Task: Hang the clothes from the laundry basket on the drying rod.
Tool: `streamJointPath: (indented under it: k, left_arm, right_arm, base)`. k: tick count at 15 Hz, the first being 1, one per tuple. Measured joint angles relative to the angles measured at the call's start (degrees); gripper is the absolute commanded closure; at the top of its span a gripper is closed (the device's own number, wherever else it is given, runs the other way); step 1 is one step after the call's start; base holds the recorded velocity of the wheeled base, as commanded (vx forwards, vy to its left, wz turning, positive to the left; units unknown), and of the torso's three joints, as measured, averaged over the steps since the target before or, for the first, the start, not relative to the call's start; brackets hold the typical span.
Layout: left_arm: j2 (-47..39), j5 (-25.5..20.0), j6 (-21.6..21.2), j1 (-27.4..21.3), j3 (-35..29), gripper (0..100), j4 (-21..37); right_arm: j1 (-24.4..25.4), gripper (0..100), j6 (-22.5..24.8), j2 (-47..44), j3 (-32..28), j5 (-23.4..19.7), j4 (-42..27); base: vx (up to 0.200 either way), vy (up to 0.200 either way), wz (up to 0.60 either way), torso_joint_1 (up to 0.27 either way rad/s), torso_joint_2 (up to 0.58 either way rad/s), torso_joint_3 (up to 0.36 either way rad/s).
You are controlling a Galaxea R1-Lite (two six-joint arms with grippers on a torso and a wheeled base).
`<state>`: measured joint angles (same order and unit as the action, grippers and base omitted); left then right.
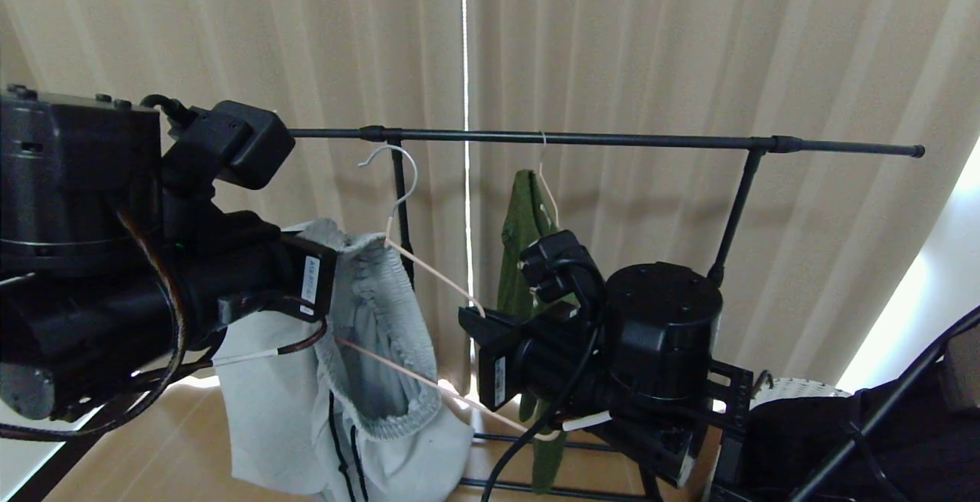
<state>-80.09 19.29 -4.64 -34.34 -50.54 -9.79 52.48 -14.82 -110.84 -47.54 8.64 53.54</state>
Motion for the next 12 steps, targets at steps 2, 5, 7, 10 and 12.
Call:
streamJointPath:
  k: [2, 5, 7, 10, 12]
  left_arm:
    - [0.96, -0.27, -0.37, -0.05, 2.19, 100, -0.04]
    - [1.79, -0.29, -0.46, -0.02, 4.16, 100, -0.17]
    - [2.62, -0.43, -0.44, -0.02, 5.16, 100, -0.22]
    - [3.36, -0.44, -0.37, -0.02, 5.71, 100, -0.3]
    - [3.57, -0.38, -0.48, -0.2, 5.86, 0, -0.33]
  right_arm:
    - [-0.04, 100, 0.05, 0.23, 0.0, 0.02, 0.05]
    - [-0.04, 100, 0.07, 0.74, 0.0, 0.05, 0.16]
    - [-0.04, 100, 0.32, 1.77, 0.24, 0.06, 0.33]
    - [-0.04, 100, 3.04, 3.49, 0.88, 0.06, 0.68]
    - [-0.02, 100, 3.36, 4.44, 0.83, 0.06, 0.73]
  base:
    - [0.0, 0.0, 0.0, 0.0, 0.0, 0.0]
    - [0.0, 0.0, 0.0, 0.0, 0.0, 0.0]
    - [0.0, 0.0, 0.0, 0.0, 0.0, 0.0]
    - [0.0, 0.0, 0.0, 0.0, 0.0, 0.0]
    - [0.0, 0.0, 0.0, 0.0, 0.0, 0.0]
